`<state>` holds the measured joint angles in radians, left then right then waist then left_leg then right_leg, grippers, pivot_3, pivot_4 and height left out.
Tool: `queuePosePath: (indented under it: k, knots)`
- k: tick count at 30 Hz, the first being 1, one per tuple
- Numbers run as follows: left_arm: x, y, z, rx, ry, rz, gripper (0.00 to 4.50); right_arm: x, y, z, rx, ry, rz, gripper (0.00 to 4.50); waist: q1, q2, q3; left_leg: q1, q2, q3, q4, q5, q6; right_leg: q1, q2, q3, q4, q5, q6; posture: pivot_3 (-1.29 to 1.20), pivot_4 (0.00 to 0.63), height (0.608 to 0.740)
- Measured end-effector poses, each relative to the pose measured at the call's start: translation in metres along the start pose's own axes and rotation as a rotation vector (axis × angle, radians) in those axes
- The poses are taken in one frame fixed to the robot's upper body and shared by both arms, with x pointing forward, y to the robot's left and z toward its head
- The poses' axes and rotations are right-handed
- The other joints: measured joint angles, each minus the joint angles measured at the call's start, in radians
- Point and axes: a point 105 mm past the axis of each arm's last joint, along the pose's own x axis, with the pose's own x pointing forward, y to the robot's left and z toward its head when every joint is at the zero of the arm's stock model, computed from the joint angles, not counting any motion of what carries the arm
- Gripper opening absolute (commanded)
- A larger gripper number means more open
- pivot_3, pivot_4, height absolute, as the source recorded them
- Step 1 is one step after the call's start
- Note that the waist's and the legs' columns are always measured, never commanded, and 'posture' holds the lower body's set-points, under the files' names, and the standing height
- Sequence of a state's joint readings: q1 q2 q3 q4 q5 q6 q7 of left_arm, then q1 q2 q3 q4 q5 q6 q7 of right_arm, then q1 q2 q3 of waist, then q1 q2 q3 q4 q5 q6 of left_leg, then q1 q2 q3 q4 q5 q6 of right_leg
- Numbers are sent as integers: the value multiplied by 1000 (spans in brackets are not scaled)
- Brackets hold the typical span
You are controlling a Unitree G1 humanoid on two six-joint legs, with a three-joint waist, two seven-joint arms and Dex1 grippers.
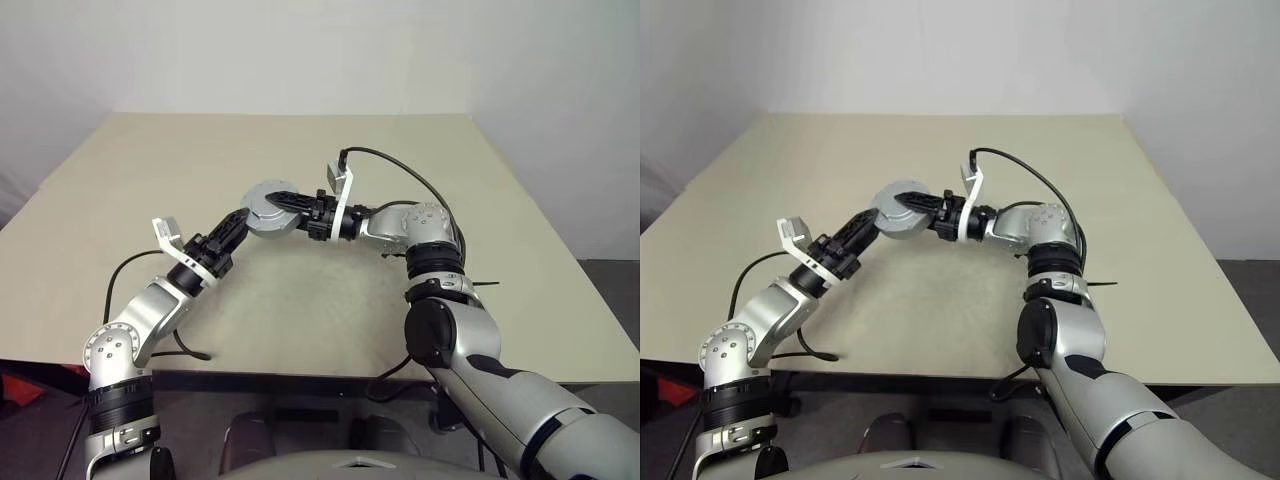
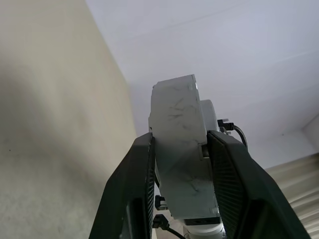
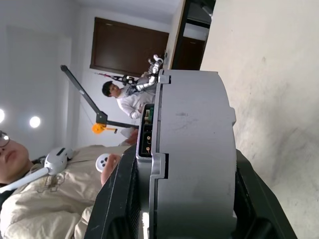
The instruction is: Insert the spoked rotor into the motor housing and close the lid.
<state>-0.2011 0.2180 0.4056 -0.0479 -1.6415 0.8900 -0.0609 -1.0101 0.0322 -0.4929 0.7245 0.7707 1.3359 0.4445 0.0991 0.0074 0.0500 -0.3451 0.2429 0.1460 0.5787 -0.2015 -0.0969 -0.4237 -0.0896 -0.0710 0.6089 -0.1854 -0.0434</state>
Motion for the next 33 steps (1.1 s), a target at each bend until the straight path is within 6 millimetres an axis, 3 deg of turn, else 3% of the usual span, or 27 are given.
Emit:
queuePosePath:
  k: [5, 19, 33]
  knots:
    - [1, 1, -2, 9, 14, 9, 1263, 2, -4, -1, -55, 4, -39, 4067, 0, 0, 0, 0, 0, 0, 0, 0, 0, 0, 0, 0, 0, 0, 0, 0, 0, 740]
    - [0, 4, -1, 16, -1, 29, 1263, 4, -7, 1, -98, -19, -60, 4067, -1, -1, -1, 0, 0, 0, 1, 0, 0, 0, 0, 0, 1, 0, 0, 0, 0, 740]
    - [-33, 23, 36, 29, -226, 133, 1263, 2, -17, 12, -135, -85, -139, 4067, -5, -1, -1, 1, 0, 0, 1, 0, 0, 0, 0, 1, 2, 0, 0, 0, 0, 740]
